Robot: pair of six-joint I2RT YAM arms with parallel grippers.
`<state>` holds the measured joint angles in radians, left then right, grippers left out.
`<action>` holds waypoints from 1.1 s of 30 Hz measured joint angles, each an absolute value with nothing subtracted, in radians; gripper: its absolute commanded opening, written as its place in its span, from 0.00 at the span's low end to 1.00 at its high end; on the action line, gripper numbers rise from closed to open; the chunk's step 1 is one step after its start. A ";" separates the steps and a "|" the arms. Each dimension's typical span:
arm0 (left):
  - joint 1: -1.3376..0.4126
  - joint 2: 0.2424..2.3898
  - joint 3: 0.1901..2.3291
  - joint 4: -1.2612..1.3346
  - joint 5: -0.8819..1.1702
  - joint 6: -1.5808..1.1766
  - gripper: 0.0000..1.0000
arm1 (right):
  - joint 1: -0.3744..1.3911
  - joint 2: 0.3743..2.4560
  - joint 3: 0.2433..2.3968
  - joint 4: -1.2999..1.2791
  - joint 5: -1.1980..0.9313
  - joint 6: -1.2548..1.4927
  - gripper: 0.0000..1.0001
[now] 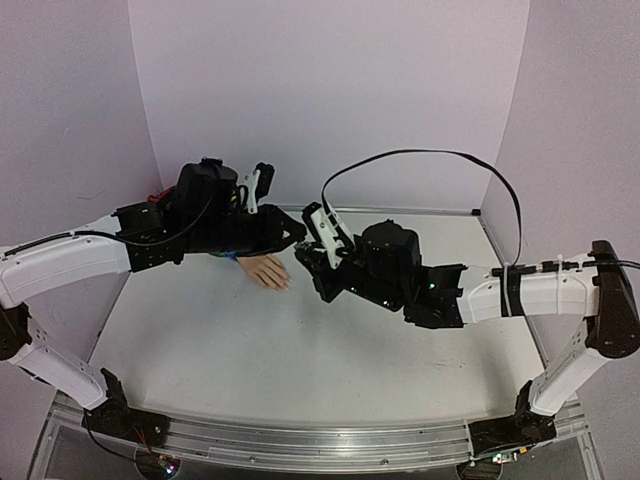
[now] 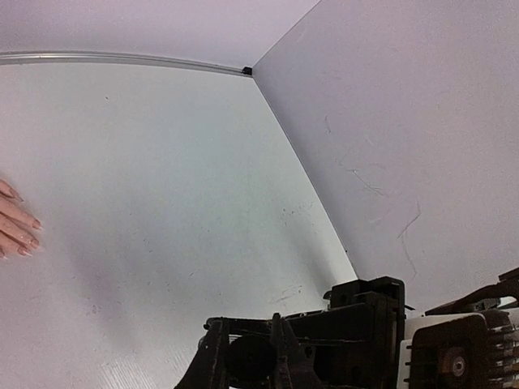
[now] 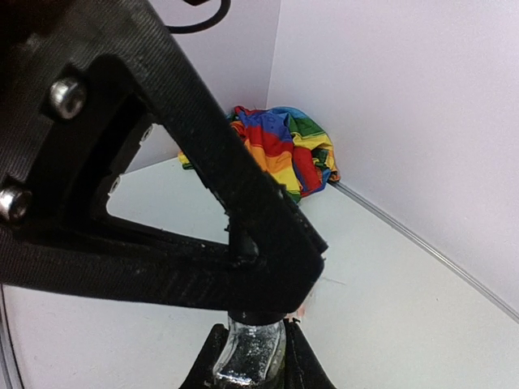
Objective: Paint the nails
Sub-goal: Unscrew the cap of the nail polish bottle.
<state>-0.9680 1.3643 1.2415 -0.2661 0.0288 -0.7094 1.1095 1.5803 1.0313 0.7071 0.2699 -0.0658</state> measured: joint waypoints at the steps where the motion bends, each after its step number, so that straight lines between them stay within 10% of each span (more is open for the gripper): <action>1: -0.969 1.364 1.242 -0.270 0.027 -0.713 0.05 | 1.106 1.580 1.029 0.710 0.254 -0.072 0.00; 13: -0.976 1.285 1.225 -0.310 0.117 -0.719 0.73 | 0.961 1.466 0.974 0.698 -0.287 0.023 0.00; 33: -0.976 1.228 1.216 -0.270 0.319 -0.628 0.39 | 0.875 1.532 1.074 0.737 -0.852 0.214 0.00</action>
<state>-0.9764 1.2278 1.2160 -0.2695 0.3187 -0.6285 0.8753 1.5322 1.0740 0.7368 -0.8516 0.2142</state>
